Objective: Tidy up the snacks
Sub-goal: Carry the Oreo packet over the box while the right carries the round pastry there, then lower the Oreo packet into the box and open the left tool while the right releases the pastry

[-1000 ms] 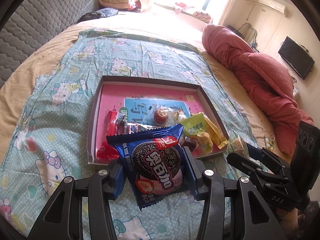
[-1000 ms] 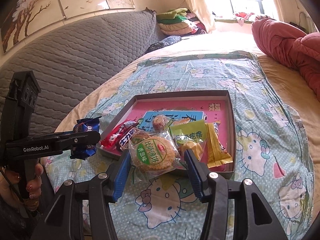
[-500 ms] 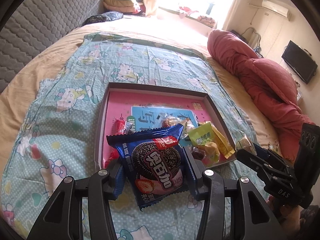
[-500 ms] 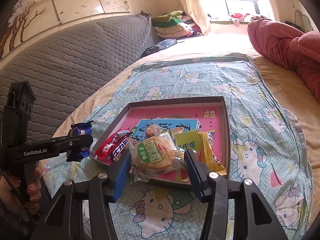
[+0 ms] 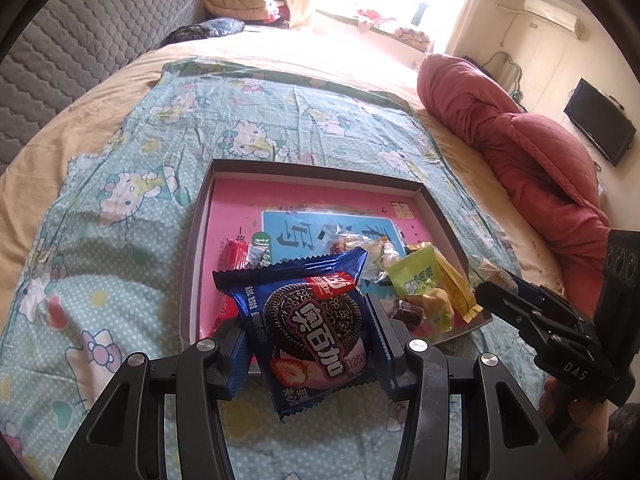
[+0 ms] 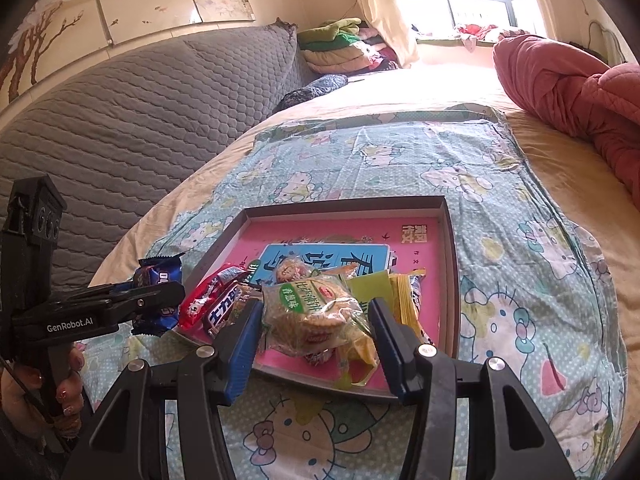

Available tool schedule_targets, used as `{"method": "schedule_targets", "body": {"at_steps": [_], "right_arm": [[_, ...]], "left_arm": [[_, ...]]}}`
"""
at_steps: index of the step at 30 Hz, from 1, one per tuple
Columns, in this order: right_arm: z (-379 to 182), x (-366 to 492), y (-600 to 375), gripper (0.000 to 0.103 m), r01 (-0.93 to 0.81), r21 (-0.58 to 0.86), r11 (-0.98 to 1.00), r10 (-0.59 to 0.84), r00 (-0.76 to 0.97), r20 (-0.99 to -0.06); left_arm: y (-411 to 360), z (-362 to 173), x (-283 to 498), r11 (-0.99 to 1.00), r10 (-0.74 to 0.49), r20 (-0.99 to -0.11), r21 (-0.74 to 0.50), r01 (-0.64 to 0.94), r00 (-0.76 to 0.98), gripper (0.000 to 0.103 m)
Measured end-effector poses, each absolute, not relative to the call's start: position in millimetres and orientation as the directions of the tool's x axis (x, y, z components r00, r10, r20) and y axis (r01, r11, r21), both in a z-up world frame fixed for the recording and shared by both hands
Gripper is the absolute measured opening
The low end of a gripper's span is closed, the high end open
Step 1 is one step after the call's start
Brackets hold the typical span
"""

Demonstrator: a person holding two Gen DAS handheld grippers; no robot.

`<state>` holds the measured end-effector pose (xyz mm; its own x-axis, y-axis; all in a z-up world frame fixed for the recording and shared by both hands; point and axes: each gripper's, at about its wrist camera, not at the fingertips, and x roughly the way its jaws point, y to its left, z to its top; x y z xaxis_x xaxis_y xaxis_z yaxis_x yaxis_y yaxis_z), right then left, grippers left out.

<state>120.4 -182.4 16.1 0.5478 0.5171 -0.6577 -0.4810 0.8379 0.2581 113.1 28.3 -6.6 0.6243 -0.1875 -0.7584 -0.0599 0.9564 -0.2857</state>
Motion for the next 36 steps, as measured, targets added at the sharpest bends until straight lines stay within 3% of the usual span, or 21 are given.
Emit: {"method": "schedule_targets", "body": {"at_steps": [36], "right_arm": [[-7.9,139.8,-150.2,0.054,-0.520,0.153,0.840,0.458,0.531,-0.712]], "left_arm": [[14.3,-47.4,144.8,0.972,-0.173,-0.794,-0.232,-0.027,0.582,0.052]]}}
